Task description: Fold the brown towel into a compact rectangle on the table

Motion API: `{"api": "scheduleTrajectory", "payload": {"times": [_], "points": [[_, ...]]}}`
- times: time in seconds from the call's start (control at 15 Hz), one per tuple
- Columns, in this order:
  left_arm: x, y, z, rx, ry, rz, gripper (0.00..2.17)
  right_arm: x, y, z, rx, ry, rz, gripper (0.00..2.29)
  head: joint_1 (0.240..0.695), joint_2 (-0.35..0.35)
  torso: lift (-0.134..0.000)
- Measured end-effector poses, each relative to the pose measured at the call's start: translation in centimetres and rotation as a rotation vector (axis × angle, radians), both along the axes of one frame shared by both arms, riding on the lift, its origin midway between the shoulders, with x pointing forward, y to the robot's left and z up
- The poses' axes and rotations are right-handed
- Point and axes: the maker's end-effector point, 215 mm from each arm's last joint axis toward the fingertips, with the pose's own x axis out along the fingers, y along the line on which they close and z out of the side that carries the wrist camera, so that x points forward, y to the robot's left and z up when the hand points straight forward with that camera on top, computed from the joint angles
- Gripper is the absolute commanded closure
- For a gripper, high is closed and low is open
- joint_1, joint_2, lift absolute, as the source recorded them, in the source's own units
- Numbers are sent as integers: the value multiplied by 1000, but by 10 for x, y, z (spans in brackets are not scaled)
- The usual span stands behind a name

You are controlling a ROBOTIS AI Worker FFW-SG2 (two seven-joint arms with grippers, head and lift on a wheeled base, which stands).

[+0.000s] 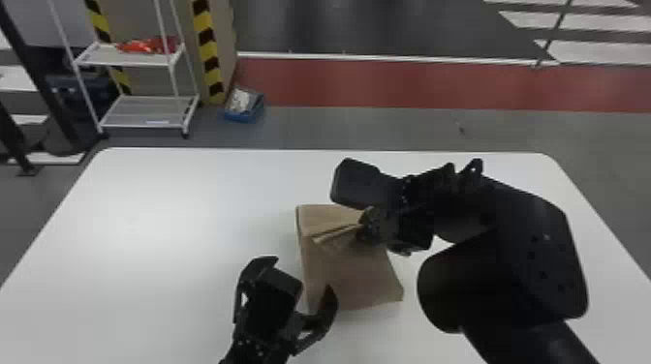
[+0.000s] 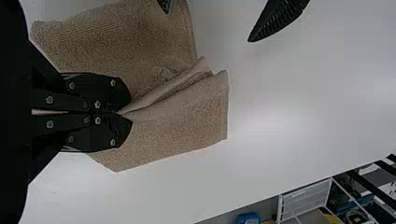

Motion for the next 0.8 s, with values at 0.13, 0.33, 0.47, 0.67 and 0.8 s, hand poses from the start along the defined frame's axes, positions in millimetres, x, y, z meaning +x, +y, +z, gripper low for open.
{"api": "scheduleTrajectory", "payload": {"times": [0.13,0.33,0.47,0.67,0.8], "points": [[6,-7,-9,-4,-5,-6,80,-2,0,-1,3,3,-1,1430,695,-53,-124],[11,-16,-23,1,8,-24,80,-4,0,0,11,1,-3,1430,695,-63,-124],[11,-20,-33,13,25,-35,80,-7,0,2,17,-2,-1,1430,695,-70,-124],[13,-21,-42,28,42,-40,80,-15,2,7,26,-14,17,1430,695,-70,-124],[14,-19,-44,34,46,-39,80,-24,2,6,23,-14,29,1430,695,-68,-124]]}}
